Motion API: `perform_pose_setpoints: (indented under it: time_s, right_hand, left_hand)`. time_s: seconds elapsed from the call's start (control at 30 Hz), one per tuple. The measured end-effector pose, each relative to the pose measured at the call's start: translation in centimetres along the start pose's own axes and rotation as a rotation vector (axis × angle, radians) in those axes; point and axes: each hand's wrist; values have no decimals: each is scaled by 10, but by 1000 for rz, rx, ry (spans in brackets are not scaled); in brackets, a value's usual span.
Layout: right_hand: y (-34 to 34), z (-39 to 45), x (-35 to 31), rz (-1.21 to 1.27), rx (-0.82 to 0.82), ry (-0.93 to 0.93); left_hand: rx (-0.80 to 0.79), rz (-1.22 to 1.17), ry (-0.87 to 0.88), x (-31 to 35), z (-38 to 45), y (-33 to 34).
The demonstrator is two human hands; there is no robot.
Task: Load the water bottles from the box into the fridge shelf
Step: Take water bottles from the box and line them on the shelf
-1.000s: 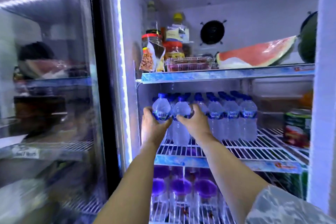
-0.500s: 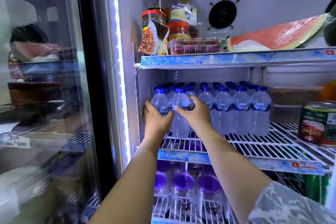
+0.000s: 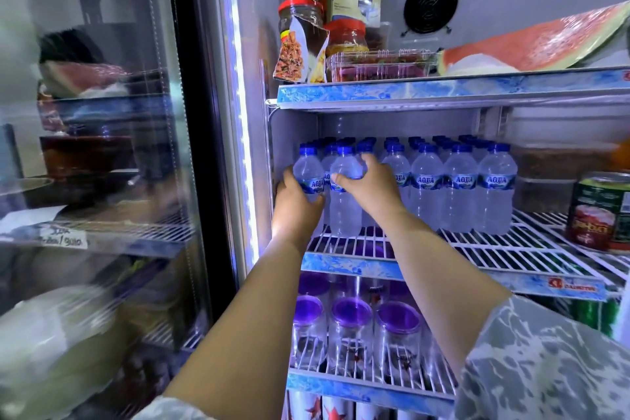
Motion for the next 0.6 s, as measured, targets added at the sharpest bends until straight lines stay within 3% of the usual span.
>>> perform_pose_setpoints:
  time_s: [0.17,0.27,0.43,0.6]
  right_hand:
    - [-13,2,-33,-206,152,-252]
    - [-11,14,-51,-273,39,-367]
    - [-3,33,-60,-341,-174,-348]
    - [7,46,-62,-424,-222,-389]
  left_hand:
    - [1,168,23,5,-12,-2]
    - [26,154,31,4,-26,-5]
    - [12,186,9,-13,-52,-4]
    - [84,329,110,-36,-67,0]
Point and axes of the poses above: each hand's wrist, its own z-axis towards the middle knuckle, its own y-axis out of the palm, x = y × z, and after that the axes turned 6 degrees about -x, right-handed
